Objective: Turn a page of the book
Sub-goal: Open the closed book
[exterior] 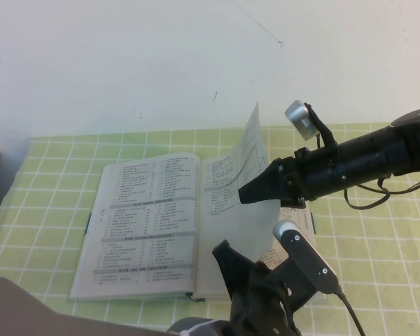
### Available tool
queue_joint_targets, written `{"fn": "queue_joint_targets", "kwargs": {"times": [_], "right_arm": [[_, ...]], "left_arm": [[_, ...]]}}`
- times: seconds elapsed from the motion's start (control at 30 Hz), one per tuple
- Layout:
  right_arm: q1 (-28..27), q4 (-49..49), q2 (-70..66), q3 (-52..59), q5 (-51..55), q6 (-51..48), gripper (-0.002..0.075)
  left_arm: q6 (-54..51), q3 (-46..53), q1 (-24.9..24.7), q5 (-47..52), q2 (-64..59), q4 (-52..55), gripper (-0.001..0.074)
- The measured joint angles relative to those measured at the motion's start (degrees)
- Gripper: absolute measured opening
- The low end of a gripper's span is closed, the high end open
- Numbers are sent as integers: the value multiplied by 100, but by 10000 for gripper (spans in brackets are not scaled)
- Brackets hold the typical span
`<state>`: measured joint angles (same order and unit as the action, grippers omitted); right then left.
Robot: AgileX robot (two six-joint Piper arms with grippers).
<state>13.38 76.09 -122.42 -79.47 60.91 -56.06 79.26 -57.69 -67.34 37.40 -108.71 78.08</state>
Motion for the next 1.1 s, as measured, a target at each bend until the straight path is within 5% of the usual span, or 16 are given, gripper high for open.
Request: {"fn": "queue_joint_targets", "kwargs": {"times": [0.8,1.1], "right_arm": [[-393,-1560,1187,-6,653,245,364],[-402,-2450,1235,-6,647,506,174]], "left_arm": [[358,-21,11,376,0,-38,-3],[494,-21,189,508,0,-17,-3]]}}
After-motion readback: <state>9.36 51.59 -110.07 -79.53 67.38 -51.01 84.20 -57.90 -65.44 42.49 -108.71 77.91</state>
